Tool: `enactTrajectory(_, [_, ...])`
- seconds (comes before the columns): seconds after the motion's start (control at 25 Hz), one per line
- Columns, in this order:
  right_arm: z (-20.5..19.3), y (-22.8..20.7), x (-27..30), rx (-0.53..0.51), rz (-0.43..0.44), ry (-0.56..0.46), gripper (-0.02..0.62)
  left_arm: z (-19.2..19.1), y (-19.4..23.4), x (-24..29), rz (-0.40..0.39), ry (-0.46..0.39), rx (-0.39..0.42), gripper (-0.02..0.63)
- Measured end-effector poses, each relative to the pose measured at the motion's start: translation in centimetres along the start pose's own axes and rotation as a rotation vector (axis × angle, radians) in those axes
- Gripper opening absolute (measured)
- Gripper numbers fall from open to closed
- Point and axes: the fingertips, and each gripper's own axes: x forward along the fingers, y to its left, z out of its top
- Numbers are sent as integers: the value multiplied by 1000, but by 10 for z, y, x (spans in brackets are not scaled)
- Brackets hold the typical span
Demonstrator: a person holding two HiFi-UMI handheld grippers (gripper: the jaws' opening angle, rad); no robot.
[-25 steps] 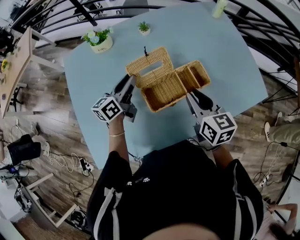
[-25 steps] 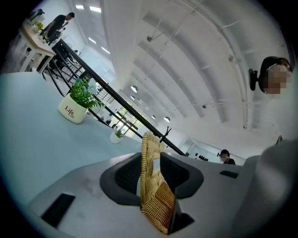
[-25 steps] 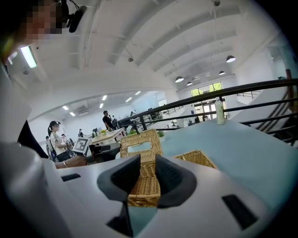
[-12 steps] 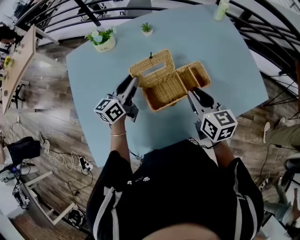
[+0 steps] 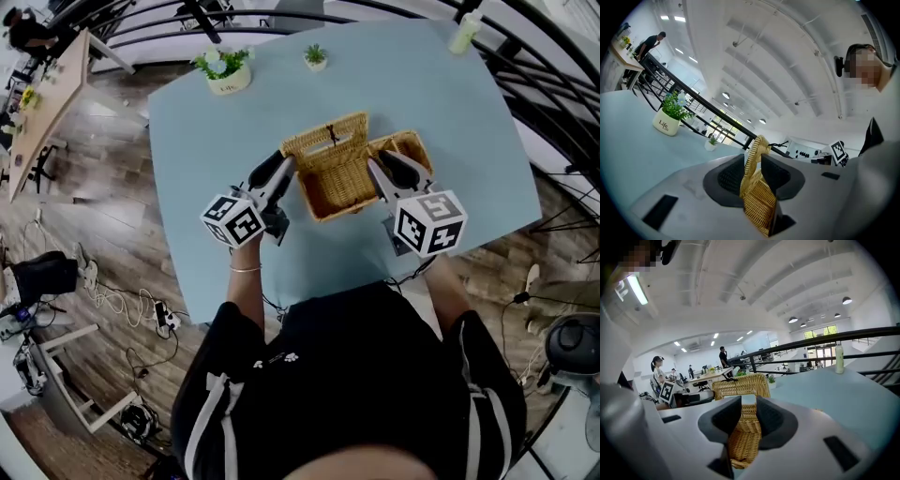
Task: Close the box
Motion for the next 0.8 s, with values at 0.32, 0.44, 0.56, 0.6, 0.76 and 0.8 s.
enactTrajectory(0.32, [-1,31,18,37,121,15,100,-4,-11,-4,-5,-5,-5,110])
enactTrajectory(0.44, [-3,44,21,75,182,14,101,-6,-13,-5,-4,-5,-1,110])
enactTrajectory(0.56, [-3,51,24,95,219,13,106,-7,-13,-6,0,-1,6,110])
enactTrajectory(0.6, [-2,54,24,95,229,11,110,-7,-14,-6,0,1,8,111])
enactTrajectory(0.76, [2,65,22,137,289,-5,124,-10,-16,-6,1,5,20,110])
enactTrajectory(0.8, [2,67,22,154,303,-6,128,-10,-16,-5,2,6,24,110])
